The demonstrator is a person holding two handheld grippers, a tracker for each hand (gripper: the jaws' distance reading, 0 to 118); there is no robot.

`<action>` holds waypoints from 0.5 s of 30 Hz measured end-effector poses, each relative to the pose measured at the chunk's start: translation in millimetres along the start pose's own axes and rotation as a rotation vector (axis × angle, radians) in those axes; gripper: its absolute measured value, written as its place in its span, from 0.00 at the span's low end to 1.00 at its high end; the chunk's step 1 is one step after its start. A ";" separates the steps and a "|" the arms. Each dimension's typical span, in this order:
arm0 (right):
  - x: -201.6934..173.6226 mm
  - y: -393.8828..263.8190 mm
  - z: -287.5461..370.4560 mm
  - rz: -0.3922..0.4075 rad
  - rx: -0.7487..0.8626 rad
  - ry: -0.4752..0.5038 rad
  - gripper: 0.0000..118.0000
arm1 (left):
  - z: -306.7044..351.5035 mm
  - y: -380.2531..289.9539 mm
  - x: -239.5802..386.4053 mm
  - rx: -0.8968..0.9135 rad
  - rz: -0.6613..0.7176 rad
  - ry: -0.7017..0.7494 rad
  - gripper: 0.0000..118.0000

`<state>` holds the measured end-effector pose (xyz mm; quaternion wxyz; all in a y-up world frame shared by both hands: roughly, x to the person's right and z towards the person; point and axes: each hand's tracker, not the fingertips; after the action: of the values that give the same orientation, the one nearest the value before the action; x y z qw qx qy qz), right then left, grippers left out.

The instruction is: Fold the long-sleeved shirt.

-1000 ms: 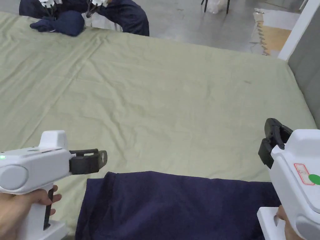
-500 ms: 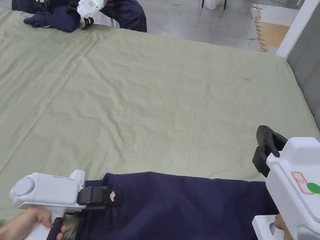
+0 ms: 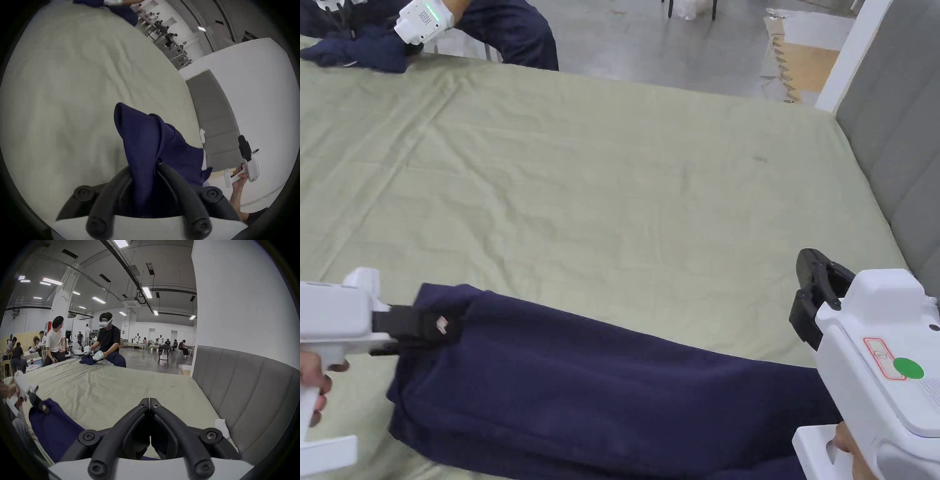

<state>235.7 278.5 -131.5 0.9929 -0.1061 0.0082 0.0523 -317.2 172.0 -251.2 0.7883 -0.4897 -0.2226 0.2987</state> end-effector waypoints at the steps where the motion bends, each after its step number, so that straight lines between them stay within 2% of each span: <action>1: 1.1 1.2 -0.7 0.003 0.004 -0.005 0.00 | 12.8 11.7 -5.8 0.021 -0.002 0.020 0.11; 8: 0.6 9.3 -12.4 0.003 0.018 -0.015 0.00 | 90.3 57.9 -32.9 0.093 0.011 0.228 0.11; 11: -5.7 11.3 -15.8 0.011 0.022 -0.010 0.00 | 102.2 56.4 -21.4 0.071 0.028 0.202 0.11; 15: -13.6 10.0 -18.2 0.006 0.023 0.008 0.00 | 85.3 39.5 14.1 0.103 -0.041 0.169 0.11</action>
<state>221.0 283.0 -151.0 0.9939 -0.0947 0.0132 0.0545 -371.9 249.7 -250.2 0.8344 -0.4674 -0.1495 0.2509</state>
